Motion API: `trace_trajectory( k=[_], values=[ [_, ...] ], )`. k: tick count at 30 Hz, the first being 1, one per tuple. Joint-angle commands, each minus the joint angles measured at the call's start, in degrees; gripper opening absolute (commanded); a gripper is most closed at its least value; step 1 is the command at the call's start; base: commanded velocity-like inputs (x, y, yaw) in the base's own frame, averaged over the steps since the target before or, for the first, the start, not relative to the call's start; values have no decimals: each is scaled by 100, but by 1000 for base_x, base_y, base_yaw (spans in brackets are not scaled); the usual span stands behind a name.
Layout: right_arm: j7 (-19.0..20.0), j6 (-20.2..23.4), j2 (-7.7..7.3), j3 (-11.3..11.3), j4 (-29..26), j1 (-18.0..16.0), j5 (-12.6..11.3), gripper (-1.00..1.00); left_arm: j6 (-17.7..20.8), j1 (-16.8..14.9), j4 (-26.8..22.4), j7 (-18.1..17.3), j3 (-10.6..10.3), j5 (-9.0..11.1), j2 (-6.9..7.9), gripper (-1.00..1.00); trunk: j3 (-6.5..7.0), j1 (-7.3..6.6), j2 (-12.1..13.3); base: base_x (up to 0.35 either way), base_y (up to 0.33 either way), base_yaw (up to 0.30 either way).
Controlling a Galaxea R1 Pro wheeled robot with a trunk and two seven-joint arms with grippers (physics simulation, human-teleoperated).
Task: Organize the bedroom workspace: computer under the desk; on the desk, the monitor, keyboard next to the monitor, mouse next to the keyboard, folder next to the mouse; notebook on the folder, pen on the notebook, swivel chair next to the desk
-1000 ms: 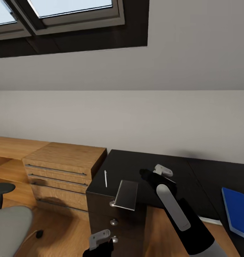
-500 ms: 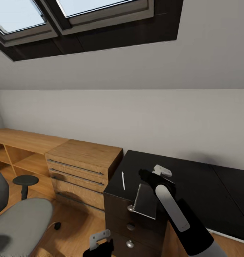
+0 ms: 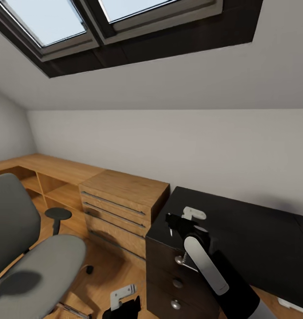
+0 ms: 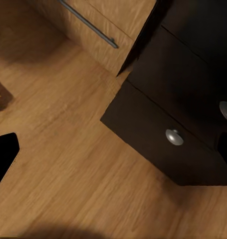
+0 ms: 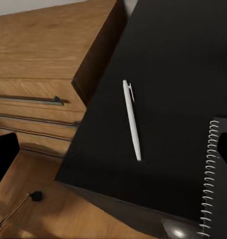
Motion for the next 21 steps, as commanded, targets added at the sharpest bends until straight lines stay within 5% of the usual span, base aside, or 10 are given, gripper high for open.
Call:
trace_trajectory(
  k=[1, 12, 14, 15, 18, 21],
  values=[
    [-45, 25, -2, 18, -9, -7, 19, 100, -39, -12, -4, 22, -20, 45, 3, 100, -10, 0, -4, 0, 0, 270],
    [-43, 287, 239, 166, 178, -8, 429, 100, -36, -12, -1, 28, -9, 49, 5, 100, -36, 0, -4, 0, 0, 187],
    [-38, 329, 369, 191, 444, -12, 761, 100, -36, -12, -1, 30, -3, 52, 8, 100, -37, 0, -4, 0, 0, 40],
    [-33, 352, 540, 203, 734, -17, 1201, 100, -35, -12, -1, 31, 1, 53, 10, 100, -38, 0, -4, 0, 0, 18],
    [-29, 369, 873, 213, 1182, -22, 2028, 100, -35, -12, -1, 31, 3, 54, 12, 100, -38, 0, -4, 0, 0, 8],
    [-18, 372, 1001, 221, 1379, -23, 2366, 100, -35, -12, -1, 32, 4, 54, 12, 100, -38, 0, -4, 0, 0, 3]
  ],
)
